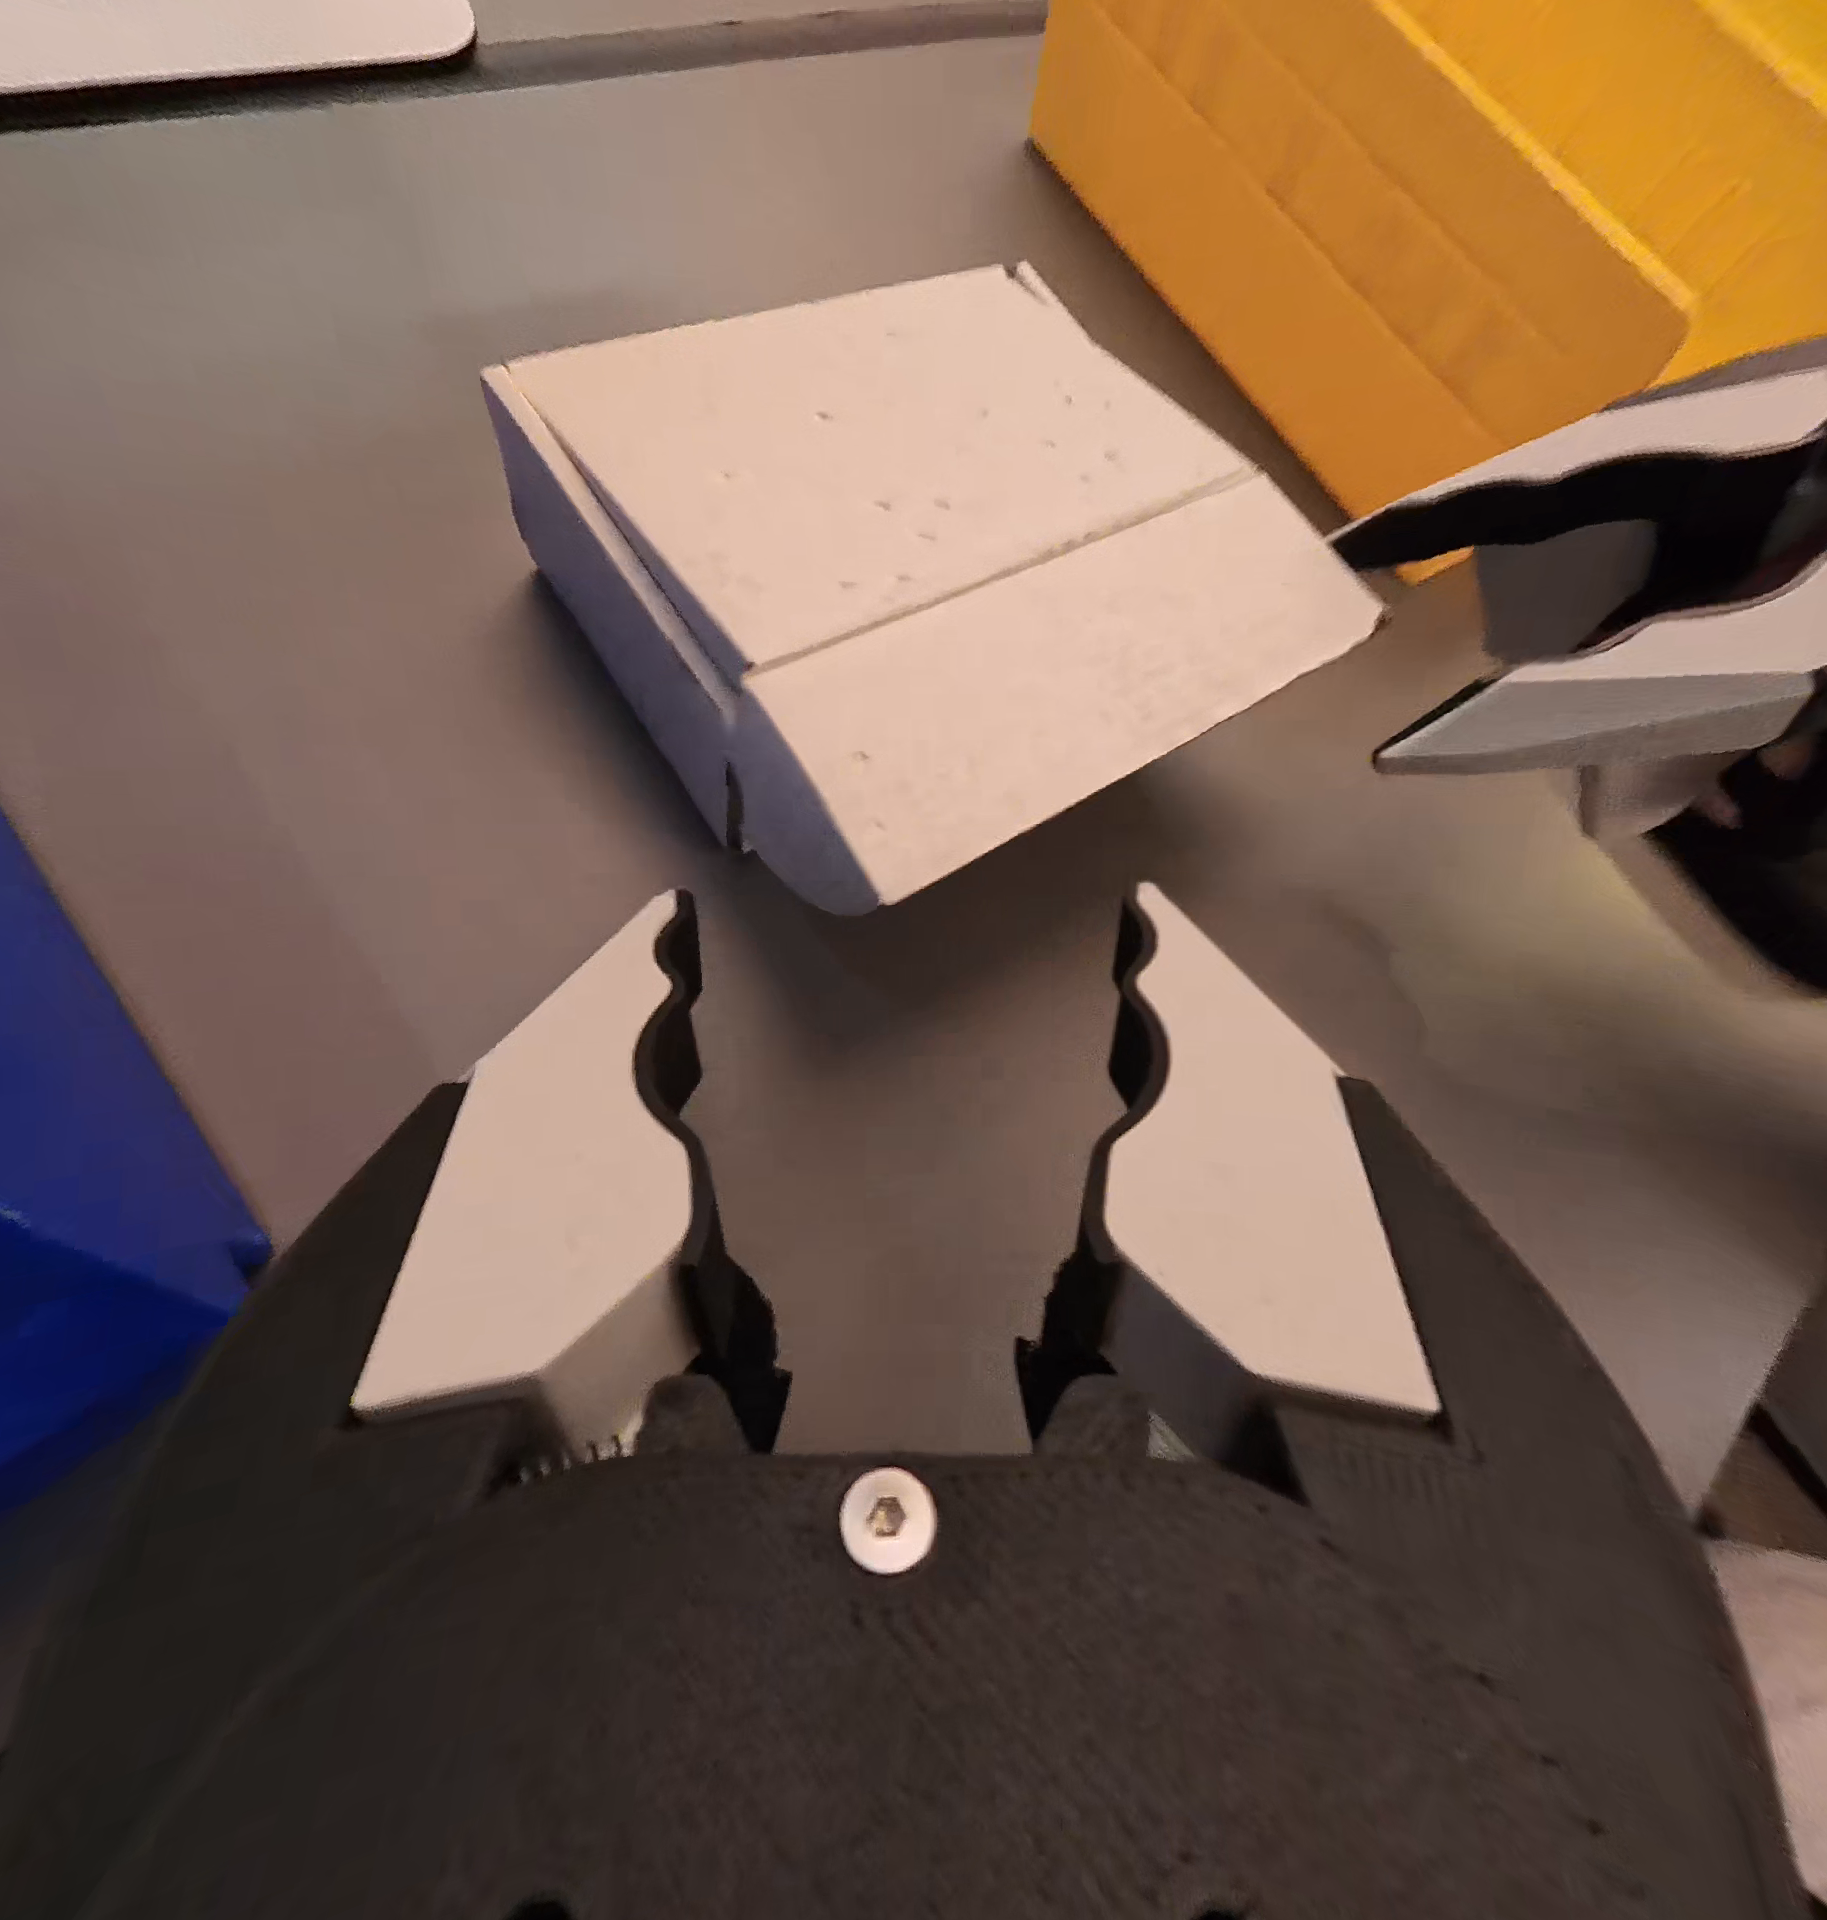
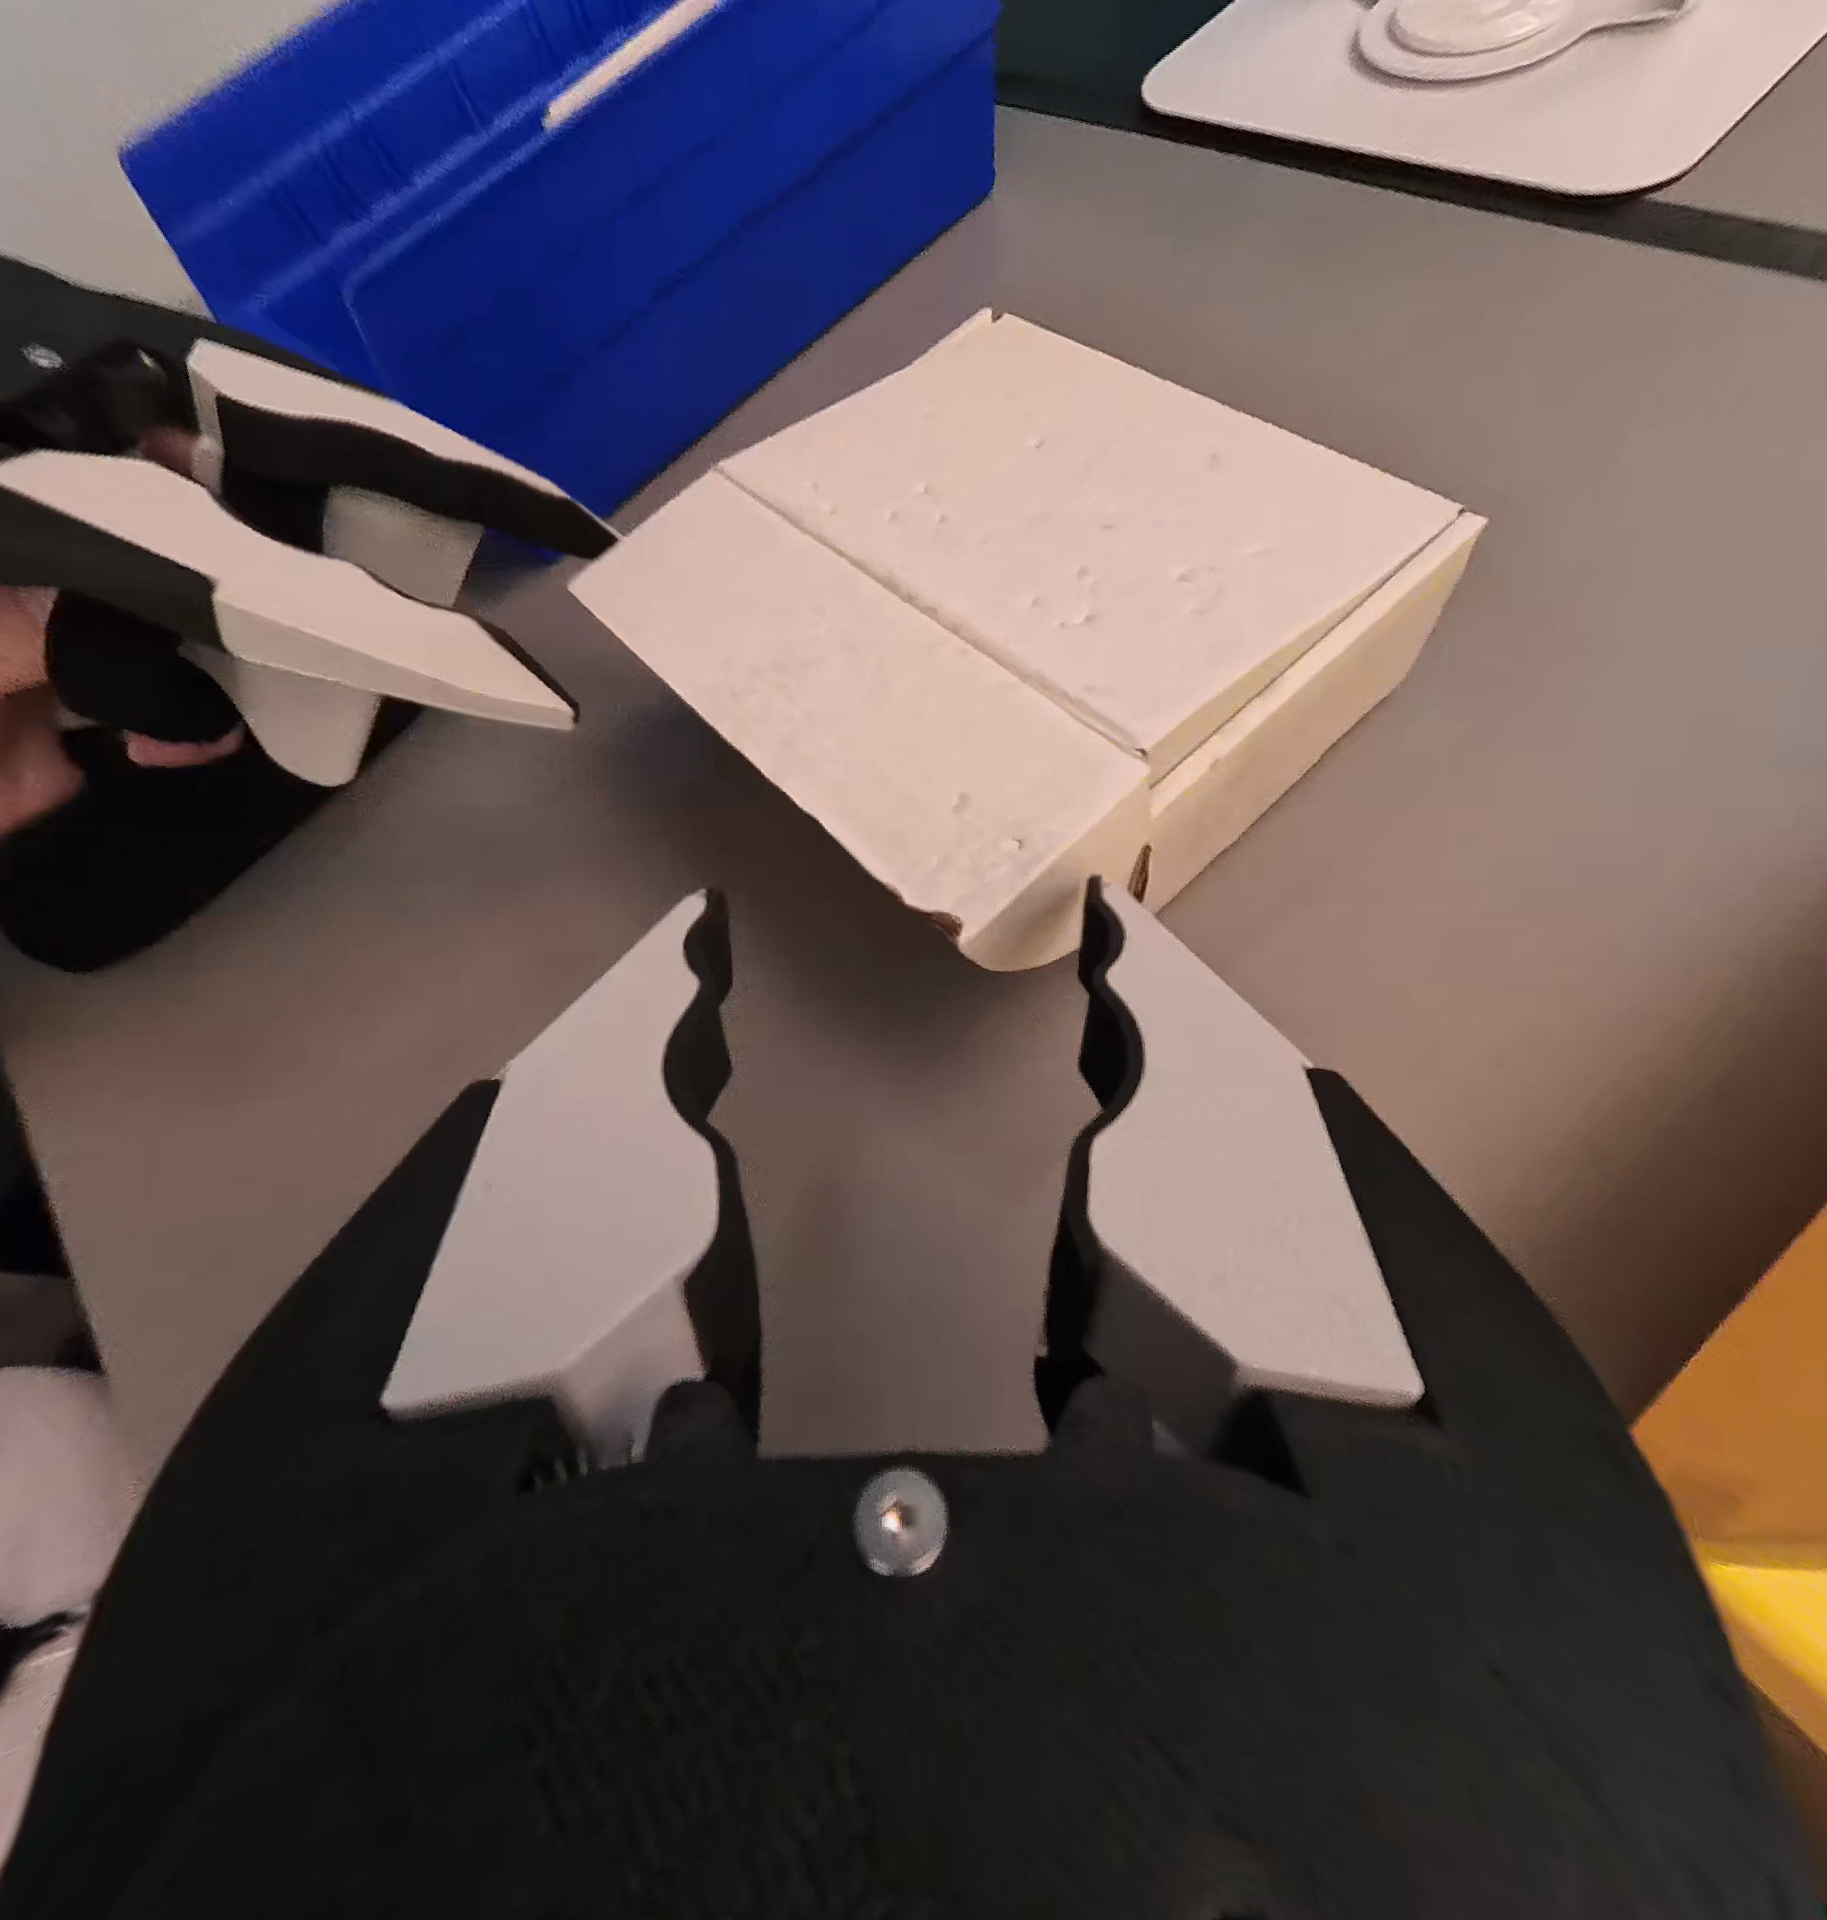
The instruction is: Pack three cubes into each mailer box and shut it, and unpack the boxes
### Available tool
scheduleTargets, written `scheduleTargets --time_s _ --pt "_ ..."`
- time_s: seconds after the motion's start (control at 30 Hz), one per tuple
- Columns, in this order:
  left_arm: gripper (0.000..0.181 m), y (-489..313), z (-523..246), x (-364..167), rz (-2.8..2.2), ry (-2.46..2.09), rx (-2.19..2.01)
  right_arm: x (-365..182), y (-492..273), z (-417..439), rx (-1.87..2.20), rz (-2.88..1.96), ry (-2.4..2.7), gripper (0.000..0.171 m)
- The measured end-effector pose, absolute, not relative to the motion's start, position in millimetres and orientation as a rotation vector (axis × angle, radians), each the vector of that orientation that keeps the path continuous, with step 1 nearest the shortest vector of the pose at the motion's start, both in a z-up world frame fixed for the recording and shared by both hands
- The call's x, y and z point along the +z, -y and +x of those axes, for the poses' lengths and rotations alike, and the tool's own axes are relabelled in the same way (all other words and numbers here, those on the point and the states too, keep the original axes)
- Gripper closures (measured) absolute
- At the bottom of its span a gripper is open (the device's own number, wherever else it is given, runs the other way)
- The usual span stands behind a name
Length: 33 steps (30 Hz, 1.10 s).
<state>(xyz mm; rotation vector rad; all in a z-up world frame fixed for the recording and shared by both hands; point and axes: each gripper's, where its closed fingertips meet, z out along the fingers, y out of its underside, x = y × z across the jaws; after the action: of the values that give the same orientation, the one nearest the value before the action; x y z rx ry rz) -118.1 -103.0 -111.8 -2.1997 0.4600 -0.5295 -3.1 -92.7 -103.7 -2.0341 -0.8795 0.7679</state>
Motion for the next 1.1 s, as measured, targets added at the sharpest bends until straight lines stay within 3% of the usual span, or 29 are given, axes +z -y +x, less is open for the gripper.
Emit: scheduleTargets --time_s 0.13,0.3,0.67,1.1 --pt "0.1 95.1 -124.1 -93.1 -2.124 -0.391 -0.583 -99.4 90.0 -3.3 0.846 -2.04 0.826 0.093" --pt "0.097 88.4 -114.0 -105.9 -2.172 -0.426 -0.601 -112.0 91.0 -9.7 0.828 -2.081 0.863 0.078" --pt "0.11 87.8 -99.7 -118.4 -2.213 -0.494 -0.581 -115.3 98.0 -17.2 0.839 -2.078 0.897 0.081" --pt "0.112 86.2 -99.0 -115.5 -2.215 -0.454 -0.65 -98.5 87.6 -12.4 1.199 -2.056 0.609 0.082"
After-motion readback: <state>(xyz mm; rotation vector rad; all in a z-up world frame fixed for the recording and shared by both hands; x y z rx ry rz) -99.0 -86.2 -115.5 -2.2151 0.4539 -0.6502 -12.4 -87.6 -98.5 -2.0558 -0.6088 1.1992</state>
